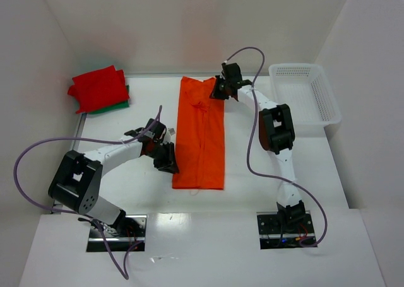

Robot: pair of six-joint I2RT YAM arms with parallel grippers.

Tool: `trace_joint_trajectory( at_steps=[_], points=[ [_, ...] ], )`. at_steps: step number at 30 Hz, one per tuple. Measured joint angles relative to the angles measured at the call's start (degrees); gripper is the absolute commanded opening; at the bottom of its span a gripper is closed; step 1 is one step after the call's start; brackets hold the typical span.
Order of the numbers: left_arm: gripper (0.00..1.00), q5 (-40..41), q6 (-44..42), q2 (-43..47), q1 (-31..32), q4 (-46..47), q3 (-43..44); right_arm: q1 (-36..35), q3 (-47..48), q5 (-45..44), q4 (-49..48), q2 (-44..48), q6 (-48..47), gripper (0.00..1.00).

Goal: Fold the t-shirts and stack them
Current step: Rotate the tshirt 90 degrees, then grab the bottom of the folded rectangular tshirt with both arms

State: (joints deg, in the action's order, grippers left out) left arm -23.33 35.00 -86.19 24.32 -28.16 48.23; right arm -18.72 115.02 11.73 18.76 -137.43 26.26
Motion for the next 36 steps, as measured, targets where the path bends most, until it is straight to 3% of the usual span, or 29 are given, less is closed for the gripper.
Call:
trace_joint_trajectory(
  at_steps=[27, 36],
  points=[
    [0.31, 0.11, -0.15, 0.04, 0.00, 1.25, -0.72, -8.00, 0.90, 2.67, 0.24, -4.70, 0.59, 0.00],
    [0.31, 1.25, -0.11, 3.98, 0.00, 1.25, -0.76, -7.43, -1.53, 3.13, 0.35, 3.69, 0.87, 0.08]
  ],
)
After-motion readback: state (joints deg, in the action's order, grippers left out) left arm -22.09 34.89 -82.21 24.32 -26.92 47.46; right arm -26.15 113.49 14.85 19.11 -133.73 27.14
